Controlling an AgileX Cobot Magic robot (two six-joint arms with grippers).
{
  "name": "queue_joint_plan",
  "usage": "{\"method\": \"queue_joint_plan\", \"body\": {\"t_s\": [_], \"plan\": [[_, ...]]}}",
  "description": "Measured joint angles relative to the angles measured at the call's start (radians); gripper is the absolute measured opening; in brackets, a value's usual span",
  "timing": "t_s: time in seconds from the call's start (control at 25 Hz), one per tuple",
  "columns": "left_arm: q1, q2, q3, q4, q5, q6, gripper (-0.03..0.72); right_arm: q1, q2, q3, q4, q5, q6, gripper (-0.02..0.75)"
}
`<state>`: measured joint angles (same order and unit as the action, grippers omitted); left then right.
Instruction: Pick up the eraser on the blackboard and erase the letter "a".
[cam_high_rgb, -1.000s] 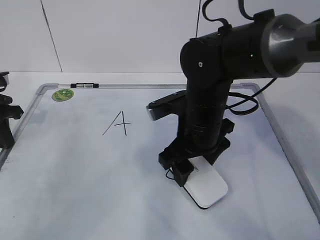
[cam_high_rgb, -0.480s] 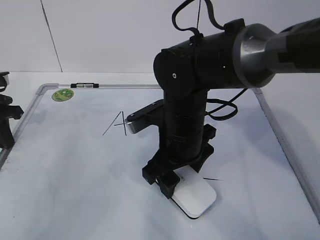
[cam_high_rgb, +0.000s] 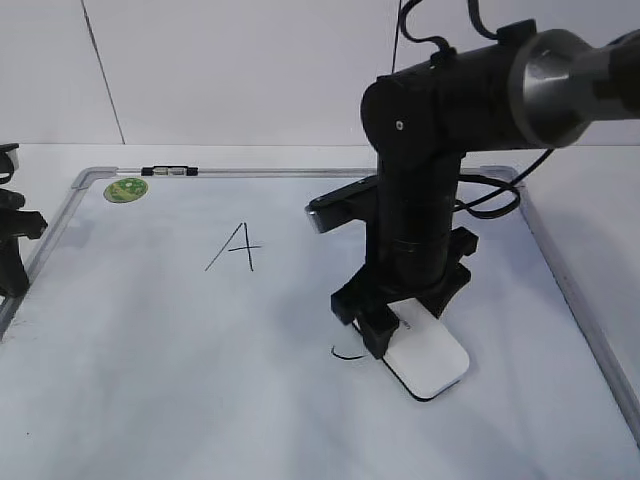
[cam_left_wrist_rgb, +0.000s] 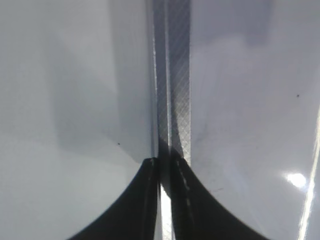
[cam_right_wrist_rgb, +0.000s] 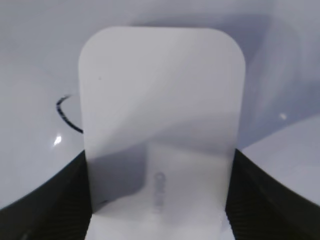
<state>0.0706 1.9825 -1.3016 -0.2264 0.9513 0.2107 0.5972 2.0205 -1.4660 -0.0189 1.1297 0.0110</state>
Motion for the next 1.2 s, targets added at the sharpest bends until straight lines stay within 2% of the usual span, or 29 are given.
{"method": "queue_joint_plan", "body": {"t_s": [0.24, 0.36, 0.56, 0.8, 0.88, 1.0, 1.2], "plan": [[0.000, 0.000, 0.000, 0.002, 0.000, 0.000, 0.057, -0.076, 0.000, -0.001, 0.000, 0.002, 0.002, 0.574], [0.000, 0.000, 0.000, 0.002, 0.000, 0.000, 0.060, -0.078, 0.000, -0.001, 0.000, 0.006, 0.002, 0.574], [0.000, 0.000, 0.000, 0.002, 0.000, 0.000, 0.065, -0.019, 0.000, -0.001, -0.006, 0.007, 0.001, 0.574], [0.000, 0.000, 0.000, 0.002, 0.000, 0.000, 0.068, 0.149, 0.001, -0.001, 0.032, 0.008, -0.018, 0.574], [0.000, 0.000, 0.000, 0.002, 0.001, 0.000, 0.068, 0.180, 0.001, -0.001, 0.042, 0.008, -0.023, 0.574], [0.000, 0.000, 0.000, 0.002, 0.001, 0.000, 0.068, 0.190, 0.004, -0.001, 0.039, 0.006, -0.024, 0.574], [0.000, 0.000, 0.000, 0.002, 0.002, 0.000, 0.069, 0.138, 0.004, -0.001, 0.039, 0.002, -0.023, 0.573]]}}
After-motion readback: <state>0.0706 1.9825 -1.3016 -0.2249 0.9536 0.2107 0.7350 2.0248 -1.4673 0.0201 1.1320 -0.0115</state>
